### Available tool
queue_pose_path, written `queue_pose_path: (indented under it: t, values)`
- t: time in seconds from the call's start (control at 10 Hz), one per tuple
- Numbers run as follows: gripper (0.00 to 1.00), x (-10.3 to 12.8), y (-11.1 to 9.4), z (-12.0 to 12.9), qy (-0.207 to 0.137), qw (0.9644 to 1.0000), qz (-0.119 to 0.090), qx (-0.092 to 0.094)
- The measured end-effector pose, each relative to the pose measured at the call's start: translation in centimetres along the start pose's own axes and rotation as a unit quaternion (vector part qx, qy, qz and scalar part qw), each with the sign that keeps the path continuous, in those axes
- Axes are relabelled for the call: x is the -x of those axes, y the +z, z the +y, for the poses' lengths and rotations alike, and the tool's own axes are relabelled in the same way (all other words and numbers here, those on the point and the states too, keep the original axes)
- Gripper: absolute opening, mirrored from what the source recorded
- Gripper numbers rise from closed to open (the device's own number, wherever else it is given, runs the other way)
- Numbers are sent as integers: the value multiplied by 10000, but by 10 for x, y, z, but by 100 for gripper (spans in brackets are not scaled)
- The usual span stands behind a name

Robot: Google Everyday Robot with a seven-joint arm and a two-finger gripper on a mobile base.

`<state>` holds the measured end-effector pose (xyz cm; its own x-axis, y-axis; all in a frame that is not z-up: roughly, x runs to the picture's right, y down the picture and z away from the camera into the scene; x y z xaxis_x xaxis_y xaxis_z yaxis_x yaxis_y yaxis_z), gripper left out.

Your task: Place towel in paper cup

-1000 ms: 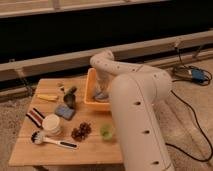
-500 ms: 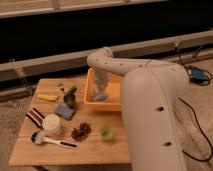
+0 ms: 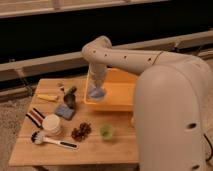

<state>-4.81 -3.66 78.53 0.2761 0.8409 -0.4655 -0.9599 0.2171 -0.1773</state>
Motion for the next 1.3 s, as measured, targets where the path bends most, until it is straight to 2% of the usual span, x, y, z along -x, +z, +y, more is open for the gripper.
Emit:
queue_pose_path:
  t: [0.2, 0.5, 0.7, 0.9, 1.3]
  values:
    - [0, -8, -25, 20, -101, 9997, -150, 141]
    - [0, -21, -53, 68, -418, 9977, -364, 397]
    - [0, -24, -56, 83, -594, 9962, -407, 481]
    - [0, -33, -55, 108, -838, 9940, -361, 598]
    - [0, -64, -53, 165, -1361, 9869, -222, 836]
